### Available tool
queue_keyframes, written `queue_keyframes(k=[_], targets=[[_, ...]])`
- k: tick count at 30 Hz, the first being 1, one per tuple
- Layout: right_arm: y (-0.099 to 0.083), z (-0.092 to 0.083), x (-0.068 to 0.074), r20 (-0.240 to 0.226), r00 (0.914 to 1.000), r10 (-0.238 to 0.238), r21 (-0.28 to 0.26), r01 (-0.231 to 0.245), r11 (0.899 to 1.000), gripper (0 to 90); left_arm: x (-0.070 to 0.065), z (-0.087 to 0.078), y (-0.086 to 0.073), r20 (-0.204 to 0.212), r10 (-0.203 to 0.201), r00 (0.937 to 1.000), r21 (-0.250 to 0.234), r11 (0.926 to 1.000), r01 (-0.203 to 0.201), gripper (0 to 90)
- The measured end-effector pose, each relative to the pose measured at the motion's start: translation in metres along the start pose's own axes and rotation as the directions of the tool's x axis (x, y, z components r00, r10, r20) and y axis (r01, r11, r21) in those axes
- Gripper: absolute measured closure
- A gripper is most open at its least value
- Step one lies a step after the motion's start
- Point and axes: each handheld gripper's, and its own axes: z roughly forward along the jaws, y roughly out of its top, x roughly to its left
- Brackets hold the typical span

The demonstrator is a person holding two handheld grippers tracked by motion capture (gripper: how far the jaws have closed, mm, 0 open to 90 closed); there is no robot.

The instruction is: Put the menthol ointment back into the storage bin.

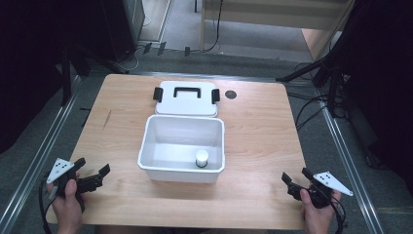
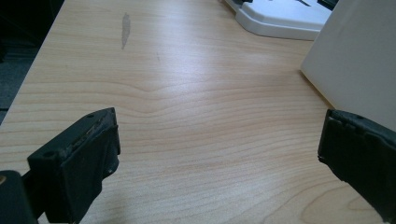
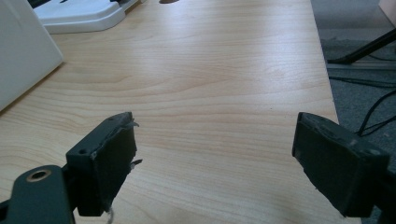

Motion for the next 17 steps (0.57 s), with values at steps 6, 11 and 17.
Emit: queue_keyframes(k=[6, 11, 17], targets=[[0.0001, 0.0017, 0.0007, -0.005, 1.0, -0.006, 0.021, 0.007, 1.0, 14.0, 0.0005, -0.0001, 0.0, 0.003, -0.006, 1.0, -0.002, 1.0, 0.006, 0.0], [0.0003, 0.0023, -0.0002, -0.01, 0.9999, 0.008, 0.031, -0.008, 0.999, 14.1, 0.0006, -0.0001, 0.0, 0.004, -0.006, 1.0, 0.0, 1.0, 0.006, 0.0], [0.0004, 0.0027, -0.0001, -0.013, 0.9999, 0.008, 0.036, -0.007, 0.999, 14.1, 0.0006, 0.0005, 0.0002, 0.002, -0.007, 1.0, 0.004, 1.0, 0.007, 0.0]])
